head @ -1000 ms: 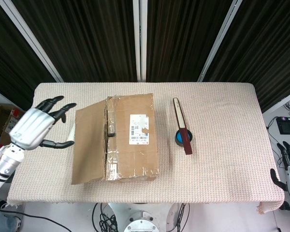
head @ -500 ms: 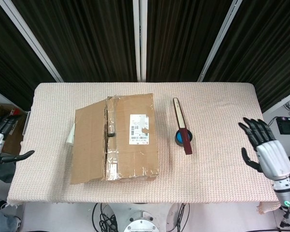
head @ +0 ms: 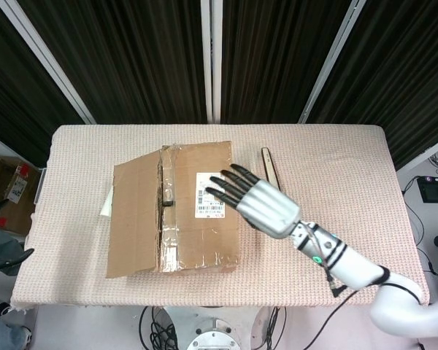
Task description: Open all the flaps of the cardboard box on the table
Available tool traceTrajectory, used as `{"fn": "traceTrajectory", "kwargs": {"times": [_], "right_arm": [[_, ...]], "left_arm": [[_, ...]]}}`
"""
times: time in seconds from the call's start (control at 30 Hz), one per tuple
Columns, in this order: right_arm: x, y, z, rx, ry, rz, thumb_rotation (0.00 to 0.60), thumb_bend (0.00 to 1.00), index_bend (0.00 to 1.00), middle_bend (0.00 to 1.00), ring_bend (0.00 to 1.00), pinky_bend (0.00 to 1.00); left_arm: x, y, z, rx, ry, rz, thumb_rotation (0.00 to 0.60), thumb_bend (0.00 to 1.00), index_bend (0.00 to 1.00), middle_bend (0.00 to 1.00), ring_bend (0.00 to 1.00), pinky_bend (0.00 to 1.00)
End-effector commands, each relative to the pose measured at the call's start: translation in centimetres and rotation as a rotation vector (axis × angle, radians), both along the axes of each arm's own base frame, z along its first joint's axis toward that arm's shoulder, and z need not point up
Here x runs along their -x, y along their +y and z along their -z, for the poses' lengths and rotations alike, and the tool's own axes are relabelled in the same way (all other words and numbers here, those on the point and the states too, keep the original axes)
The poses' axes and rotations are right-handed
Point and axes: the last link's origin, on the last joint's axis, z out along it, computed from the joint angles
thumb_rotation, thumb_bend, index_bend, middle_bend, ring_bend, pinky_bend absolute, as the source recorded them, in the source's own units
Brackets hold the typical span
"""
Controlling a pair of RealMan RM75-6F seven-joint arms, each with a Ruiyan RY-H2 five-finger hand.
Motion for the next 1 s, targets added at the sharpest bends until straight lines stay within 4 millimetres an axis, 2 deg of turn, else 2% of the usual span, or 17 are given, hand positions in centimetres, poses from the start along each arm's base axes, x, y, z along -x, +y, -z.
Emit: {"fn": "traceTrajectory", "kwargs": {"times": [0.03,0.17,0.37,0.57,1.0], "right_arm": [[-4.3,0.7,4.3,-0.106,0.055,-0.075,0.600,0.87,0.10,0.11,0.00,0.00],[-5.8,0.4,6.9,-0.133,0.098,-0.075,0.600,0.83,0.16,0.13,0.00,0.00],[-6.6,0.3,9.6,-0.143,0.162,-0.051,0.600,0.83,0.19,0.16,0.00,0.00],[-6.5,0.4,10.8,-0.143,0.191,-0.035,0.600,0.83,0.27,0.23,0.00,0.00],[-6.4,0.5,11.2,-0.153,0.206,-0.019,0.600,0.88,0.34,0.27,0.00,0.00]], "left_arm": [[0.0,-0.1,0.0,-0.007,-0.010,0.002,0.197,0.00,0.09,0.12,0.06,0.18],[0.1,-0.3,0.1,-0.013,-0.002,-0.002,0.197,0.00,0.09,0.12,0.06,0.18],[0.4,-0.7,0.1,-0.016,-0.003,-0.023,0.197,0.00,0.08,0.12,0.06,0.18],[0.8,-0.8,0.1,-0.015,-0.007,-0.032,0.197,0.00,0.08,0.12,0.06,0.18],[0.8,-0.8,0.0,-0.014,-0.011,-0.027,0.196,0.00,0.09,0.12,0.06,0.18]]}}
